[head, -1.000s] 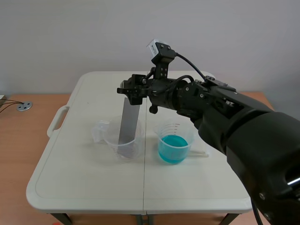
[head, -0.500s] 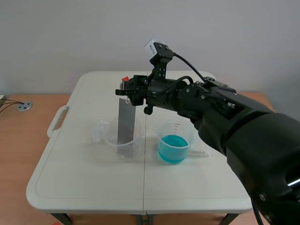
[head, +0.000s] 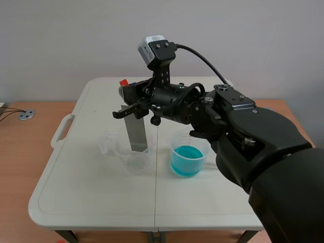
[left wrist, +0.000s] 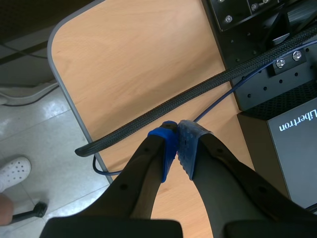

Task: Hold the metal plate by the orange handle, dip it into the blue solution, take it out and point at it, then put the plate back in the beaker on the left.
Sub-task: 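Lift the metal plate out of the left beaker, then move the plate over the blue solution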

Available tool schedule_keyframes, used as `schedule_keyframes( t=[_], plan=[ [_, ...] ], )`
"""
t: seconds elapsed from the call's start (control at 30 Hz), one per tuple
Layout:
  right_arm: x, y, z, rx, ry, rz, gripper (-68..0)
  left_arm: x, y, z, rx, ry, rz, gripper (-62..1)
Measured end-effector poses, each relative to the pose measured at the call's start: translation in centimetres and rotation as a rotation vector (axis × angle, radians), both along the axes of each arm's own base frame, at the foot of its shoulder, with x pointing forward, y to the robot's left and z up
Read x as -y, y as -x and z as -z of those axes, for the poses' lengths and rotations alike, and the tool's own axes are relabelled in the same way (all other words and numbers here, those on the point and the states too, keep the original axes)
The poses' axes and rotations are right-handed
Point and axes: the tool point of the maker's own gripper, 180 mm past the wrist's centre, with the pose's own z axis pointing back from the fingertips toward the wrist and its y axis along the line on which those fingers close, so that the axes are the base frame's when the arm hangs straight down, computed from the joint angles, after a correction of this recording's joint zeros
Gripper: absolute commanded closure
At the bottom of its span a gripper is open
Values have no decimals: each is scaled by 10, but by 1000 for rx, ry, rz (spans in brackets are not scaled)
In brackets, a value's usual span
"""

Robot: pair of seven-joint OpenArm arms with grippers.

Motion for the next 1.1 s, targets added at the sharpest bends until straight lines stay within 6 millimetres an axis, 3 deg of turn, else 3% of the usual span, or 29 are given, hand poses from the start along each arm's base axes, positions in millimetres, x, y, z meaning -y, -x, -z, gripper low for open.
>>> schedule_keyframes(
  t=[0.37,0.87,1.1],
  plan=[
    [5,27,-32,188,80,-27,-11,-1,-3,4,-11,-11,4,-18],
    [14,52,-91,394,96,-2,-11,-1,-7,4,1,-7,5,-18],
    [27,58,-121,476,91,32,-11,-1,-26,5,50,-2,3,-18]
  ],
)
